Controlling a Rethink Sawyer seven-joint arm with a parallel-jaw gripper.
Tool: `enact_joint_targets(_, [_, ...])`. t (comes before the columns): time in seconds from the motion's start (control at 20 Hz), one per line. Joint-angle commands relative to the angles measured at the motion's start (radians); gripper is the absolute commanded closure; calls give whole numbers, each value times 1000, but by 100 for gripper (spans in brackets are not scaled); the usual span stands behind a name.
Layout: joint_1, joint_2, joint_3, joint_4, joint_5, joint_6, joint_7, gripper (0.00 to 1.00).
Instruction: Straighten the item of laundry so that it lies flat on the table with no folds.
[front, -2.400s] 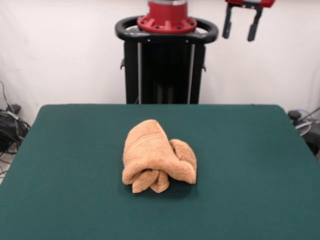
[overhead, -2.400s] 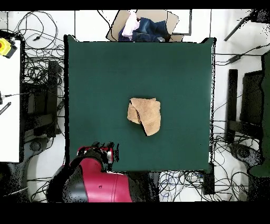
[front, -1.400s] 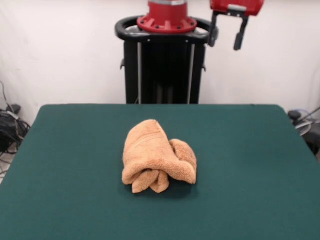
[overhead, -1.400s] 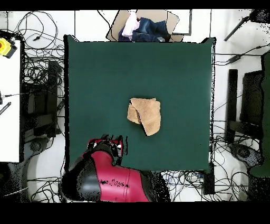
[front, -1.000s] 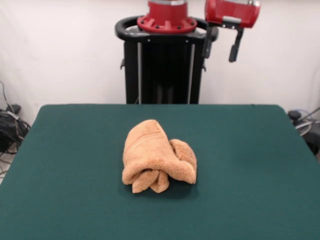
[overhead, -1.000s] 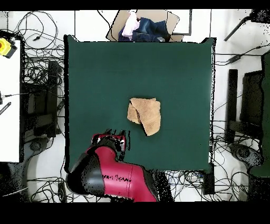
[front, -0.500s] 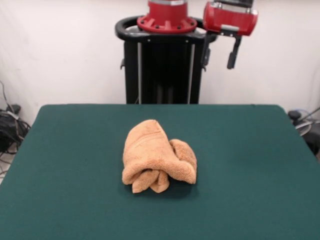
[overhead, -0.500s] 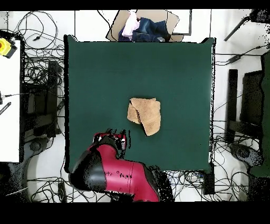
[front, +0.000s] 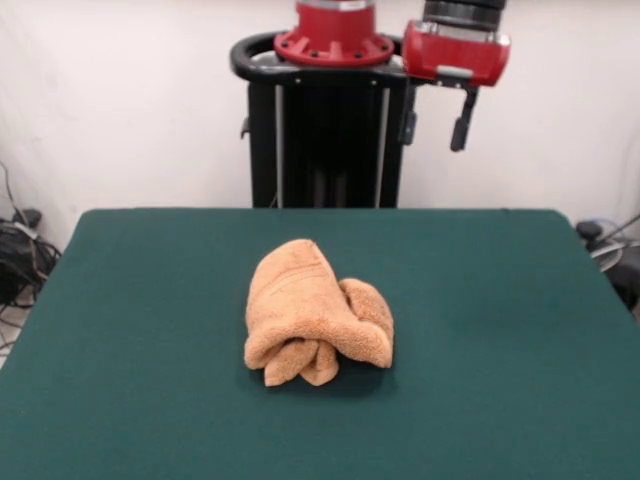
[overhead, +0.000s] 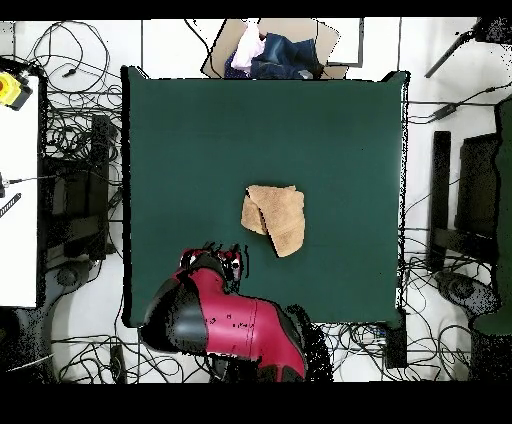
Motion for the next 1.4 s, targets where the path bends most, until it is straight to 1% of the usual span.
enact_joint_targets(0.05, [20,81,63,13,39,-51,224,0])
enact_joint_targets(0.5, [23,121,67,4,43,-92,230,0])
enact_joint_targets(0.75, [24,118,68,4,43,-92,225,0])
enact_joint_targets(1.4, [22,161,66,-20,34,-144,219,0])
